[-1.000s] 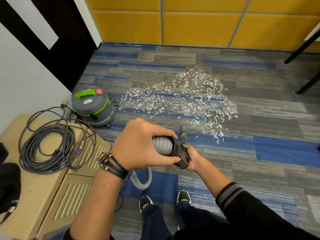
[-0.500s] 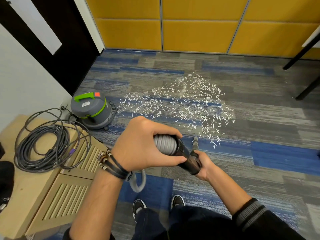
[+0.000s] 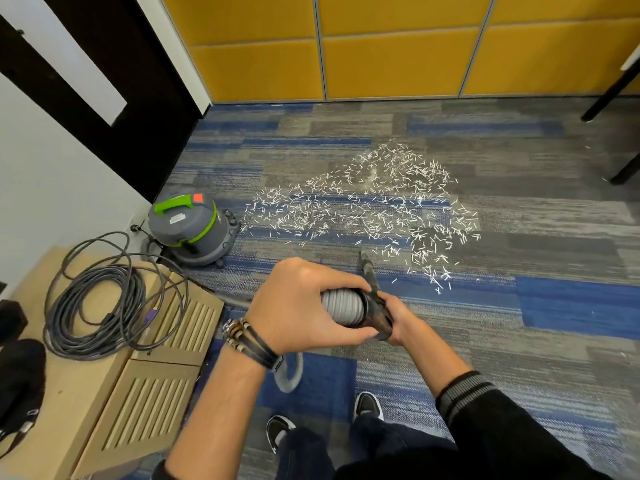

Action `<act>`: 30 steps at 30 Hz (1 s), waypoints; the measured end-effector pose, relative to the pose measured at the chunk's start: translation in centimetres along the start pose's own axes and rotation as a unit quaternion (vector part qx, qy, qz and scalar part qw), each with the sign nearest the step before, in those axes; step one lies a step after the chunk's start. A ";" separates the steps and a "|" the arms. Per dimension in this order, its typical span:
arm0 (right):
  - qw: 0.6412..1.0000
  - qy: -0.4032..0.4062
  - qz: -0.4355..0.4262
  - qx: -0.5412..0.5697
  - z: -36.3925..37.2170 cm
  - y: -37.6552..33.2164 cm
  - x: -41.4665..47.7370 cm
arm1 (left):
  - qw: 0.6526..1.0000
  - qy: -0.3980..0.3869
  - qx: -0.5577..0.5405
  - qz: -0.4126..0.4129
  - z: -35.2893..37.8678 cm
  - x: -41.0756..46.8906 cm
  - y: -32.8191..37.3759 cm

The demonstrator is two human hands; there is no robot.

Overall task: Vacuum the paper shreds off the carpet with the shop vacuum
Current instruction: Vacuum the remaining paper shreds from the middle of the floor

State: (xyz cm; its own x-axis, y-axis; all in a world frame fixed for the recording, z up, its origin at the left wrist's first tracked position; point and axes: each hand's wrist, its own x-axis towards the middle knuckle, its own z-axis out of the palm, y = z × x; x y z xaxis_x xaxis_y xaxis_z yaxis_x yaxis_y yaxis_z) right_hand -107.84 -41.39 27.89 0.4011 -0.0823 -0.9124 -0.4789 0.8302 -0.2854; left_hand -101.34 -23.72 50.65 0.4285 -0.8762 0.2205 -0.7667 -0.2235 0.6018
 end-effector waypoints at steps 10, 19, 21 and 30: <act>0.999 0.034 -0.004 0.028 -4.0 -0.1 -0.1 | 1.000 -0.004 -0.023 0.005 0.9 -0.9 -0.2; 0.997 0.004 0.036 -0.067 0.3 -1.6 1.9 | 1.000 0.005 0.026 -0.013 -0.4 -1.9 -1.9; 0.995 -0.010 0.041 -0.095 1.9 -2.0 2.3 | 0.999 0.006 0.042 -0.010 -0.3 -2.0 -2.1; 0.996 -0.036 0.014 -0.087 3.7 -1.9 3.1 | 0.999 0.012 0.027 -0.025 0.0 -1.2 -3.4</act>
State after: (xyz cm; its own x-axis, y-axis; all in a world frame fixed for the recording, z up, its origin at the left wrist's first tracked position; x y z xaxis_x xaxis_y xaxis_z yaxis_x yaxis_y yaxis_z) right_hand -102.79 -41.22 26.69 0.4371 -0.0154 -0.8993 -0.6157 0.7238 -0.3116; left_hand -99.30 -21.89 48.34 0.4772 -0.8532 0.2104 -0.7687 -0.2893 0.5704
